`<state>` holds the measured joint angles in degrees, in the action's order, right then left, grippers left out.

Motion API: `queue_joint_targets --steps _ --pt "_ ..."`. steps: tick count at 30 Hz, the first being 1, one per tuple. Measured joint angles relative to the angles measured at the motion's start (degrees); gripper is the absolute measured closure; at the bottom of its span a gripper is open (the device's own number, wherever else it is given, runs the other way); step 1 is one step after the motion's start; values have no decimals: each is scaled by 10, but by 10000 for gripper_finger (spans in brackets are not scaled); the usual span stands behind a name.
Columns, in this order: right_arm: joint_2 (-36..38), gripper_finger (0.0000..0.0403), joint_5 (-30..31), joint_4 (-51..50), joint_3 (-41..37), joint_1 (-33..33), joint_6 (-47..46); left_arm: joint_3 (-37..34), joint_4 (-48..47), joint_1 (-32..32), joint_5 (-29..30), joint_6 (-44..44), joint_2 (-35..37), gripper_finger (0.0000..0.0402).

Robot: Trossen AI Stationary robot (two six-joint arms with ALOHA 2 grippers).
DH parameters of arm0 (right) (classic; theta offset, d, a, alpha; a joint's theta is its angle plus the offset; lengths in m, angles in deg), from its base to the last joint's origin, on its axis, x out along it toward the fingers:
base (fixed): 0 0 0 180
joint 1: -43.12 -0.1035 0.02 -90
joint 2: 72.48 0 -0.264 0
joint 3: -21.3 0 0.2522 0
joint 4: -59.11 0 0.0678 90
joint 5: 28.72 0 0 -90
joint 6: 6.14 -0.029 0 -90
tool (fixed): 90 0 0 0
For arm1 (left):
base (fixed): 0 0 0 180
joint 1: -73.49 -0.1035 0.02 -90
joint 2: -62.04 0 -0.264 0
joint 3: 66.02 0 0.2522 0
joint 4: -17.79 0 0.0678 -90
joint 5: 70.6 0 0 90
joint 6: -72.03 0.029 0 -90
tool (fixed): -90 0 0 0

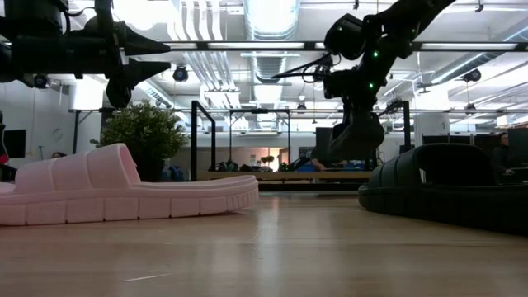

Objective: Pick and place slides into the shelf
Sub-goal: Put the right black slipper on the shelf

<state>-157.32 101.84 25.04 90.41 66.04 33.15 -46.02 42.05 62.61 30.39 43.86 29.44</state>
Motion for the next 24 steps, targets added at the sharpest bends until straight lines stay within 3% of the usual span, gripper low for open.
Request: queue_joint_targets --steps 24 --pt "-5 395 12 76 -62 0 43 0 -12 0 5 -1 0 258"
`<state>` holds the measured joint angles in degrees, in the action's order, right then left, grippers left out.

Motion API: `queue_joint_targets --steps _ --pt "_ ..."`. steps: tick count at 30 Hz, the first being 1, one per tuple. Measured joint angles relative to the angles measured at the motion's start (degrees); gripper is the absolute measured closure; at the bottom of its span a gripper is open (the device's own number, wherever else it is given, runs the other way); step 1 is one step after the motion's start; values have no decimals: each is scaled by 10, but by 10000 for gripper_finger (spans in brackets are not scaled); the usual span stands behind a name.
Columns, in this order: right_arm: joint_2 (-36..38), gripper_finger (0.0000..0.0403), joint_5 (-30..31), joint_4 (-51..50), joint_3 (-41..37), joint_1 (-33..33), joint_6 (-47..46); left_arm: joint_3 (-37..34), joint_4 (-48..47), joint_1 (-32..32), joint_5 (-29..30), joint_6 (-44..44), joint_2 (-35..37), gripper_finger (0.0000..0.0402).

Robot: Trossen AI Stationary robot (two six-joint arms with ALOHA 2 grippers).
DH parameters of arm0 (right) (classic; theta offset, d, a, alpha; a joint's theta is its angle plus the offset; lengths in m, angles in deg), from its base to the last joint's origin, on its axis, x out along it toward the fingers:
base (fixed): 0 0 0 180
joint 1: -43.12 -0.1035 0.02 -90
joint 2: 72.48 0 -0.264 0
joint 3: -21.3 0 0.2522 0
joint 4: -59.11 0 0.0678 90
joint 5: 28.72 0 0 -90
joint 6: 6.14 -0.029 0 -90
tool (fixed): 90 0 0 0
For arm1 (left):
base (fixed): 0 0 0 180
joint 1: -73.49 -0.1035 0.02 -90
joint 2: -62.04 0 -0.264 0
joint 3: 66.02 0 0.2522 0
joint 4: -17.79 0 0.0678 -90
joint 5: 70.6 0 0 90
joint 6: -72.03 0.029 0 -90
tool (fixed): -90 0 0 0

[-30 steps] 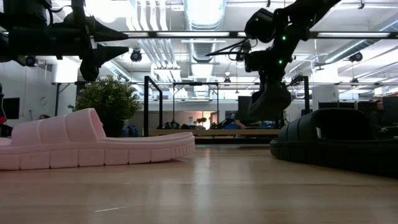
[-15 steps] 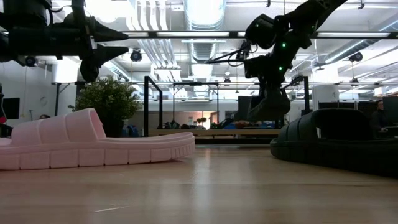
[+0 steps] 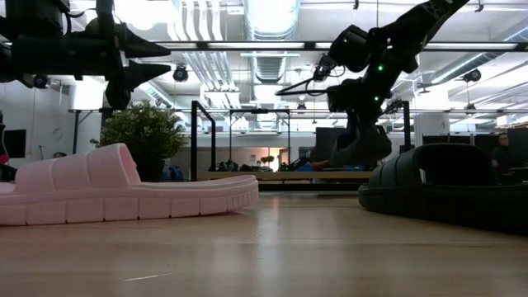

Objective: Pick and place slides into the shelf
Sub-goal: Put the right black slipper on the shelf

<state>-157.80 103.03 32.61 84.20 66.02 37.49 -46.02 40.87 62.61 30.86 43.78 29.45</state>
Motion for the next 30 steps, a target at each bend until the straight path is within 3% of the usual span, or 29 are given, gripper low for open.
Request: queue_joint_targets --steps 30 --pt "-2 395 -2 67 -45 0 10 0 0 0 11 0 0 258"
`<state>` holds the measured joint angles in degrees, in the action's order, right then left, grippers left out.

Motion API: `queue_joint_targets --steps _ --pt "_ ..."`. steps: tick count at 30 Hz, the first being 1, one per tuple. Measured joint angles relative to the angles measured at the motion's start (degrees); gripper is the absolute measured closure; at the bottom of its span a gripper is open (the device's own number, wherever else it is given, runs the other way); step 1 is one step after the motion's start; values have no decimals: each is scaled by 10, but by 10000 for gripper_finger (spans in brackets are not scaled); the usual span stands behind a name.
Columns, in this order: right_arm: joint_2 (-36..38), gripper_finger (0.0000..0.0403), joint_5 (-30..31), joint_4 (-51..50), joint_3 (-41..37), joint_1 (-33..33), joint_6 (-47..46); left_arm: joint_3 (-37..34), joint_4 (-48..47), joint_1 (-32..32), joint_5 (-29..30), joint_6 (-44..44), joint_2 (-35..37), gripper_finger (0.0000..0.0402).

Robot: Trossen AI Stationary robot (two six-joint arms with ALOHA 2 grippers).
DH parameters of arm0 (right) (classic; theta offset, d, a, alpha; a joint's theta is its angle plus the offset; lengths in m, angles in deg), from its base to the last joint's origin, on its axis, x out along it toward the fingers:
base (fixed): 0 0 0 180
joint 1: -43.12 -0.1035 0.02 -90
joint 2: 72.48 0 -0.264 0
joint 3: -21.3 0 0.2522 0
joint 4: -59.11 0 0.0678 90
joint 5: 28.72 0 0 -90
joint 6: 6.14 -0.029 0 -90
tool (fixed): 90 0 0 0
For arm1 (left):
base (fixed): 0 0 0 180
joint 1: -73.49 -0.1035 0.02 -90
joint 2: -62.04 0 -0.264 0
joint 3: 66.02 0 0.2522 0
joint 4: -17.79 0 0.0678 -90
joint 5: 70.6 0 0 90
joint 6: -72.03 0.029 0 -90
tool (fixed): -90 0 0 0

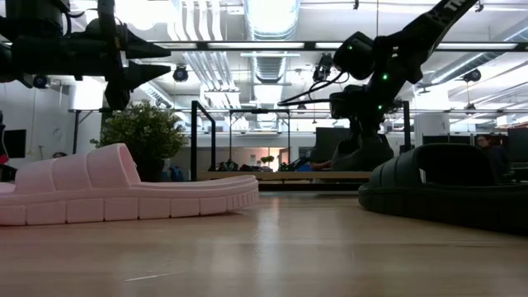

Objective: Pick and place slides into the shelf
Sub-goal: Put the right black slipper on the shelf

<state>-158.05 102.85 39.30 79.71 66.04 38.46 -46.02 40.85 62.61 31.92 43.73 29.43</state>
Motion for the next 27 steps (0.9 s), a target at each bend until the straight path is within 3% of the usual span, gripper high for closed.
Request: queue_joint_targets --steps 20,27 --pt "-31 394 6 24 -1 0 -1 0 0 0 0 0 0 258" --pt "-30 386 5 7 0 0 -41 0 0 0 0 0 0 258"
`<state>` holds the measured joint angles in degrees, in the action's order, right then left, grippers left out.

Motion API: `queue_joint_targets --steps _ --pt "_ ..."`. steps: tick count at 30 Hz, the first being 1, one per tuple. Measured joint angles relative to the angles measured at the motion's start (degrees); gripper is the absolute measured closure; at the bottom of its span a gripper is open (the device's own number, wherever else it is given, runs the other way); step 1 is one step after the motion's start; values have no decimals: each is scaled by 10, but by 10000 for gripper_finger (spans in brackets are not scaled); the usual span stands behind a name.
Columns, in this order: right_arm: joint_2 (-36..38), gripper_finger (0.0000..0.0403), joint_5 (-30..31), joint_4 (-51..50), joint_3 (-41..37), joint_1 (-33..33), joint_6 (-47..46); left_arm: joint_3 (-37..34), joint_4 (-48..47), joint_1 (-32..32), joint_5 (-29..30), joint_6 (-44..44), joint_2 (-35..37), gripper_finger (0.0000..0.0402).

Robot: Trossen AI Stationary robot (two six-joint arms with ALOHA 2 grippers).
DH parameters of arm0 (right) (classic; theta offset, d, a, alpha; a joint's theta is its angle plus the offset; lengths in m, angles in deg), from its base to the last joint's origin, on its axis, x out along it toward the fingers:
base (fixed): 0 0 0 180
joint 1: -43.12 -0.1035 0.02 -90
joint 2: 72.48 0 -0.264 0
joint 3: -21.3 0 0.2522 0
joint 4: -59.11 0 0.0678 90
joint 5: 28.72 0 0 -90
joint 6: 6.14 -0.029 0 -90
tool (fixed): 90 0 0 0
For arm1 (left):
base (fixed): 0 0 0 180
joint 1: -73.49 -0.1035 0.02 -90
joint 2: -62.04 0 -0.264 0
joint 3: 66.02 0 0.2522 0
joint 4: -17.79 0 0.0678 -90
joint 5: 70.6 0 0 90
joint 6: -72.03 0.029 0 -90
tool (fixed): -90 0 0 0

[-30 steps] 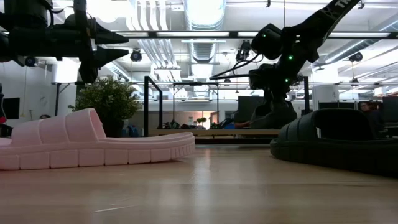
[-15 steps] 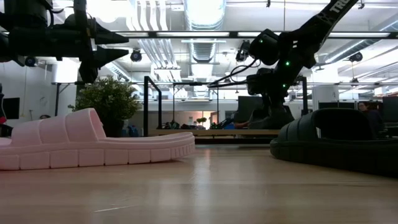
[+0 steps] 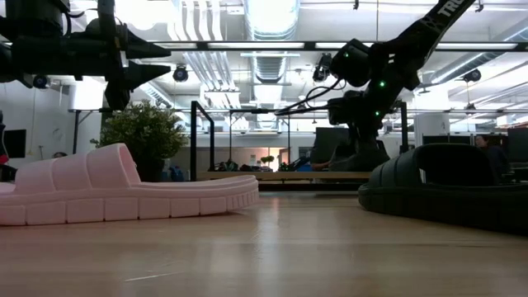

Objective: Pick and place slides into the shelf
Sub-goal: Put the right black slipper on the shelf, then put the black slipper on the shelf

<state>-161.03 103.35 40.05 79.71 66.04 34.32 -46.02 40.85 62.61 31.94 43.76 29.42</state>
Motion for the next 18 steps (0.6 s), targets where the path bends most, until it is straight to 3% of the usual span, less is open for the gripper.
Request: queue_joint_targets --steps 18 --pt "43 242 -3 -34 -2 0 -41 0 0 0 0 0 0 258"
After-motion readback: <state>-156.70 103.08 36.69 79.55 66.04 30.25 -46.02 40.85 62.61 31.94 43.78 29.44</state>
